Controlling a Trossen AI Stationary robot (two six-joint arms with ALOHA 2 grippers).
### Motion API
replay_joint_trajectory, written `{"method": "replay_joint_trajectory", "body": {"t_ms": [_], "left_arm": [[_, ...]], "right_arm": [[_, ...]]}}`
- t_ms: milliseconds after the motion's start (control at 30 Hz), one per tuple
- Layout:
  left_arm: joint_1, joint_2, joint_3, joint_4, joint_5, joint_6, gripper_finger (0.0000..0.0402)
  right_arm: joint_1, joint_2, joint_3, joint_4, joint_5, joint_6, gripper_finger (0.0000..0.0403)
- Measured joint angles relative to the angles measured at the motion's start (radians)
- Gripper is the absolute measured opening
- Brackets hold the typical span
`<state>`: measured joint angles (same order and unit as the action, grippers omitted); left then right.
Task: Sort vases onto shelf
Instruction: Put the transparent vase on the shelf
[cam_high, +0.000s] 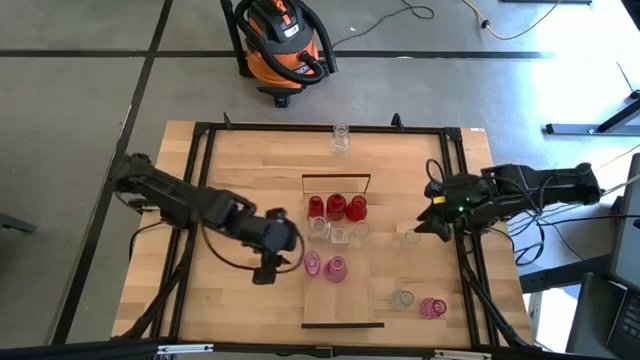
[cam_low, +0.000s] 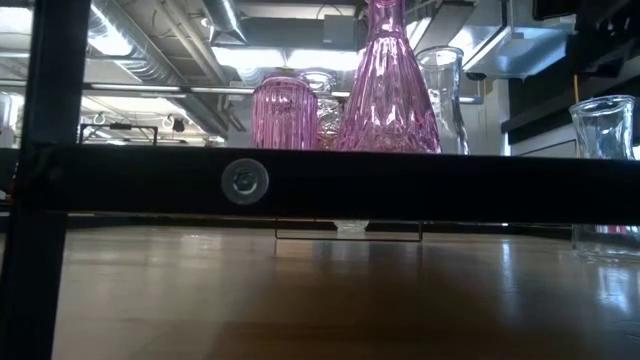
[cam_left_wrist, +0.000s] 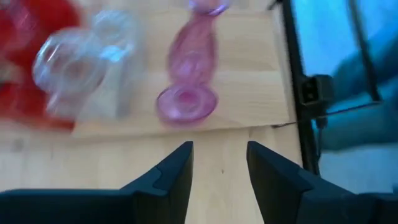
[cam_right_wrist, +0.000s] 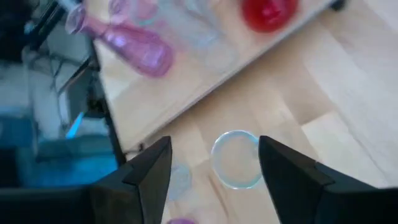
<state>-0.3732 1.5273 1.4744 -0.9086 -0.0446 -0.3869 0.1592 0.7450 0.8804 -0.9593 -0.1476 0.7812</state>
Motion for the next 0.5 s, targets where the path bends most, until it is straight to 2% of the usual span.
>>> {"method": "replay_joint_trajectory", "body": {"t_ms": [100,233,367,500], "left_arm": [[-0.035,-0.089,-0.127,0.090,-0.066,-0.151,0.0143],[-0.079,-0.227,-0.333,0.284,-0.129,-0.300,0.0143],[-0.104,-0.334,-0.522,0.430,-0.165,-0.406,0.0143],[-0.120,-0.413,-0.647,0.515,-0.173,-0.480,0.0143]], "right_arm": [[0.065,-0.018,0.000,-0.008,0.095,0.124,0.0221],[0.178,-0.017,0.000,0.070,0.101,0.167,0.0221],[0.341,0.016,0.000,0.184,0.134,0.194,0.0221],[0.490,0.090,0.000,0.204,0.167,0.338,0.0221]]}}
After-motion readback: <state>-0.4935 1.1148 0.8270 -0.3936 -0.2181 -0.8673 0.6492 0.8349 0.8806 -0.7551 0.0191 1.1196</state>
